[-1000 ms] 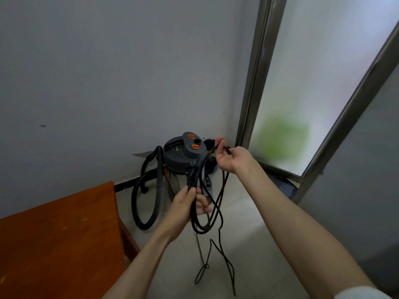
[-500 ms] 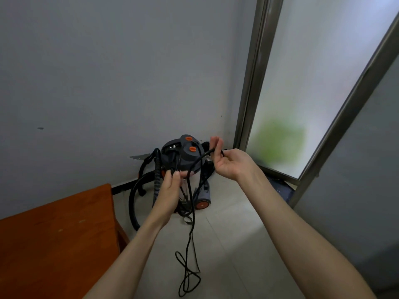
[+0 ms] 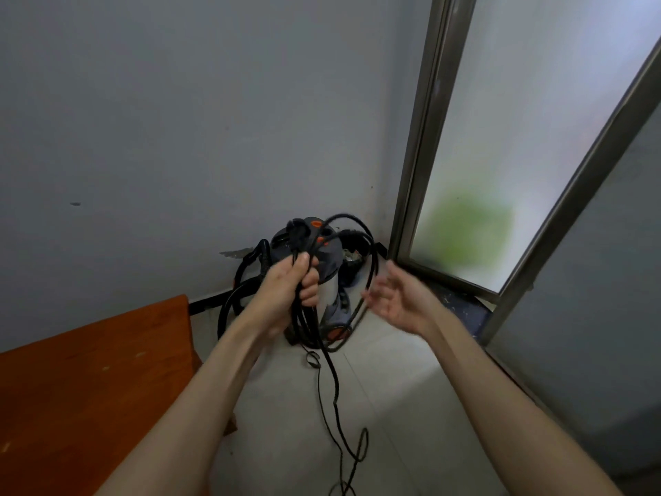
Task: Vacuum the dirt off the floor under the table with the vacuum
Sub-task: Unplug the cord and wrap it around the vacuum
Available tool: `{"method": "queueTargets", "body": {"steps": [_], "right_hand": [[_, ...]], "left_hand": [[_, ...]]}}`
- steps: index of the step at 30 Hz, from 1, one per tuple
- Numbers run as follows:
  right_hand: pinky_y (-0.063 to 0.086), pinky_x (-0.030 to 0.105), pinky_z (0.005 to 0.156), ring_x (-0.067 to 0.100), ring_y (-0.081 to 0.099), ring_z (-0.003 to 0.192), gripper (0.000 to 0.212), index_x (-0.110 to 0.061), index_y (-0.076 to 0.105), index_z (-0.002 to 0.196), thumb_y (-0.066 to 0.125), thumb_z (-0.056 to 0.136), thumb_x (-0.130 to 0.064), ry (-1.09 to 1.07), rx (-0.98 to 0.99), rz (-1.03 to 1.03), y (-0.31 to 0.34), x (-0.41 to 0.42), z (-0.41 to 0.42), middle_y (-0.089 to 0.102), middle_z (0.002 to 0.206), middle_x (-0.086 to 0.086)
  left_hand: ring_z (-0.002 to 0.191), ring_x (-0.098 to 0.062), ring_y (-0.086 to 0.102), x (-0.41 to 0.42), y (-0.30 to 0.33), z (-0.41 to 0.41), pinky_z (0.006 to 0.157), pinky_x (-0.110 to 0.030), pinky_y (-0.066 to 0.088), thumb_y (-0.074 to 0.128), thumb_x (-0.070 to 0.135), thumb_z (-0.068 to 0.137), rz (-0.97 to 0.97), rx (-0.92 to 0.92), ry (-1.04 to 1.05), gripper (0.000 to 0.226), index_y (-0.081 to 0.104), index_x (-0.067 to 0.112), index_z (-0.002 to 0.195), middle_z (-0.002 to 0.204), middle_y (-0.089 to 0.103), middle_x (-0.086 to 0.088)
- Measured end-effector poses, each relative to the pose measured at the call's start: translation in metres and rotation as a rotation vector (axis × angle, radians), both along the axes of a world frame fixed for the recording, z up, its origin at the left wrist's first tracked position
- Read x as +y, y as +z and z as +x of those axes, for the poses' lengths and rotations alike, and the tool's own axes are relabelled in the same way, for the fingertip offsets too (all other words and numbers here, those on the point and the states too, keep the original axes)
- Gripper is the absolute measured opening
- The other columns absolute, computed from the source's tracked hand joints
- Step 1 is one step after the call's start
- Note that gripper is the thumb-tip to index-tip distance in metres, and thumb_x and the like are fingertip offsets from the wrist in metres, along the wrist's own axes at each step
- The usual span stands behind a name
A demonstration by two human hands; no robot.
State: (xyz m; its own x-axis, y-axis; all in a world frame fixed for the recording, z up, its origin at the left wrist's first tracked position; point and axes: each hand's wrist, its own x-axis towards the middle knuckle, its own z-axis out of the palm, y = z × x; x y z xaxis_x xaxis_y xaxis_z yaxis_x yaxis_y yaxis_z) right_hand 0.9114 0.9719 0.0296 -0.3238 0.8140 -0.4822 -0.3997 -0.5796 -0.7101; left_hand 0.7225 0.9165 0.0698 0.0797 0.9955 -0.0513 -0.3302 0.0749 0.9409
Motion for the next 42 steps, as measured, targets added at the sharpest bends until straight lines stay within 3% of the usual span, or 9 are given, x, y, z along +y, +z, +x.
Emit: {"method": "queueTargets", "body": {"steps": [3,7,12,17,21,29,36,40,42], "right_hand": [[0.051,0.038,0.086,0.025,0.067,0.089,0.024,-0.008,0.064,0.079,0.064,0.083,-0.032,0.314,-0.108,0.14,-0.036,-0.027,0.0,0.067,0.082,0.011],[0.041,0.024,0.094,0.01,0.054,0.117,0.039,-0.012,0.057,0.121,0.065,0.085,-0.023,0.589,-0.264,0.254,-0.057,-0.042,-0.016,0.061,0.118,-0.002],[0.036,0.028,0.102,0.004,0.059,0.103,0.014,-0.018,0.064,0.09,0.052,0.096,-0.017,0.861,-0.495,0.341,-0.079,-0.041,-0.025,0.067,0.1,-0.003],[0.043,0.023,0.087,0.012,0.062,0.096,0.017,-0.01,0.068,0.1,0.061,0.091,-0.022,0.714,-0.73,0.191,-0.128,-0.034,0.021,0.069,0.102,0.006],[0.05,0.016,0.064,0.015,0.064,0.07,0.023,0.003,0.067,0.101,0.063,0.09,-0.016,0.382,-0.729,0.061,-0.132,-0.023,0.052,0.069,0.078,0.01],[0.059,0.033,0.055,0.023,0.071,0.061,0.029,-0.001,0.065,0.074,0.053,0.096,-0.016,0.249,-0.216,-0.174,-0.041,0.007,0.032,0.072,0.072,0.016],[0.056,0.042,0.055,0.035,0.07,0.061,0.032,0.01,0.055,0.101,0.034,0.103,-0.014,0.008,0.392,-0.291,0.031,0.023,-0.012,0.07,0.073,0.026],[0.047,0.042,0.091,0.03,0.06,0.115,0.039,0.01,0.053,0.098,0.029,0.105,-0.019,-0.092,0.462,-0.276,0.035,0.034,-0.018,0.068,0.071,0.028],[0.039,0.044,0.099,0.031,0.057,0.118,0.04,0.009,0.053,0.089,0.028,0.105,-0.019,-0.168,0.488,-0.257,0.033,0.036,-0.016,0.067,0.07,0.028]], "left_hand": [[0.037,-0.002,0.031,0.012,0.023,0.005,0.036,-0.013,0.028,0.027,0.017,0.103,0.047,-0.074,0.026,0.027,0.042,0.011,0.082,0.049,0.038,0.007],[0.034,-0.001,0.03,0.02,0.054,0.018,0.034,-0.011,0.027,0.026,0.019,0.103,0.073,-0.213,-0.013,0.028,0.04,0.012,0.079,0.047,0.038,0.007],[0.031,0.001,0.029,0.021,0.077,0.019,0.031,-0.009,0.024,0.026,0.023,0.102,0.078,-0.39,-0.025,0.029,0.039,0.013,0.078,0.047,0.036,0.008],[0.03,-0.001,0.031,0.017,0.089,-0.004,0.031,-0.009,0.024,0.029,0.027,0.1,0.126,-0.472,-0.026,0.028,0.043,0.014,0.079,0.047,0.036,0.009],[0.033,0.0,0.027,0.013,0.079,-0.011,0.033,-0.012,0.021,0.026,0.024,0.102,0.138,-0.168,0.066,0.028,0.041,0.015,0.079,0.048,0.034,0.008],[0.05,-0.006,0.049,0.003,-0.01,0.0,0.048,-0.02,0.041,0.031,0.019,0.102,0.007,0.628,0.15,0.016,0.042,0.01,0.096,0.067,0.057,0.001],[0.078,-0.021,0.07,-0.008,-0.052,0.026,0.075,-0.029,0.056,0.03,0.017,0.102,-0.064,0.406,0.018,0.017,0.045,0.01,0.103,0.084,0.071,-0.01],[0.062,-0.019,0.059,-0.012,-0.052,0.032,0.075,-0.035,0.054,0.028,0.017,0.103,-0.089,0.207,-0.058,0.018,0.042,0.008,0.096,0.07,0.056,-0.006],[0.06,-0.015,0.05,-0.011,-0.051,0.028,0.069,-0.032,0.053,0.027,0.019,0.103,-0.082,0.127,-0.056,0.018,0.041,0.01,0.095,0.067,0.047,-0.003]]}}
